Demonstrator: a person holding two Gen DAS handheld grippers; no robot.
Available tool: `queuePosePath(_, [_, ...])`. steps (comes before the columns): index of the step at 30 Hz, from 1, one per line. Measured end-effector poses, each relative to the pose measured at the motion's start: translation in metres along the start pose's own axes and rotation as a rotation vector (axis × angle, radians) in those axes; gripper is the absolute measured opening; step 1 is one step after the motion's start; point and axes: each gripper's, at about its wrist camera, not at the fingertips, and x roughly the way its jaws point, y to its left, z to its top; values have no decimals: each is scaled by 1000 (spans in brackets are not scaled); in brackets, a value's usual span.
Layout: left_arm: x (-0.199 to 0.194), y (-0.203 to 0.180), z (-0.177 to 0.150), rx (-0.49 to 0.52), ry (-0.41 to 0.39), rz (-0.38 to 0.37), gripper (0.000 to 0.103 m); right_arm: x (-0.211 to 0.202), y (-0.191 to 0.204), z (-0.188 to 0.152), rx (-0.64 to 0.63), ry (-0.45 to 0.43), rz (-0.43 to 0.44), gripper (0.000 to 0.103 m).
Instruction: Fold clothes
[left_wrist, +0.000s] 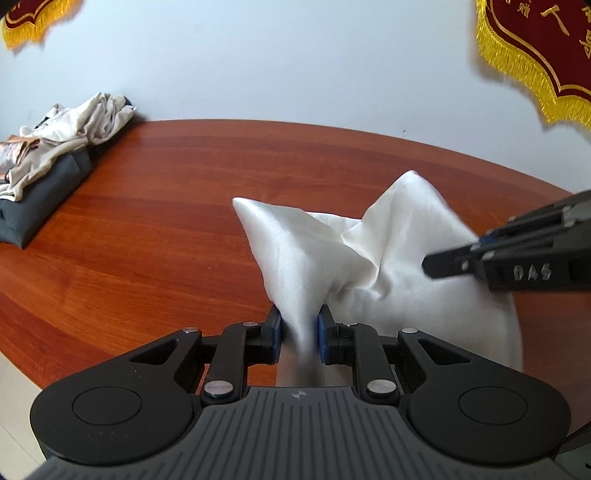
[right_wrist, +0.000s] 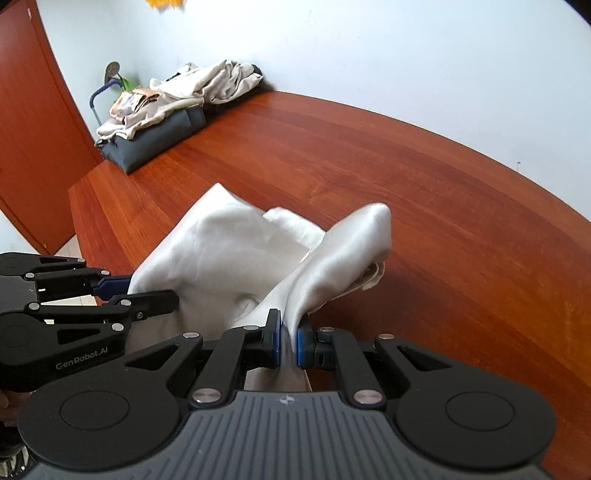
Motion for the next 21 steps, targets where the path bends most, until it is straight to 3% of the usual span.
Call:
queuePosePath(9, [-14,10,13,-3,33,24,21,-15,5,-4,11,-50,33,9])
queuePosePath(21, [-14,18,-1,10,81,57,21,-11,6,-20,48,-50,40,9])
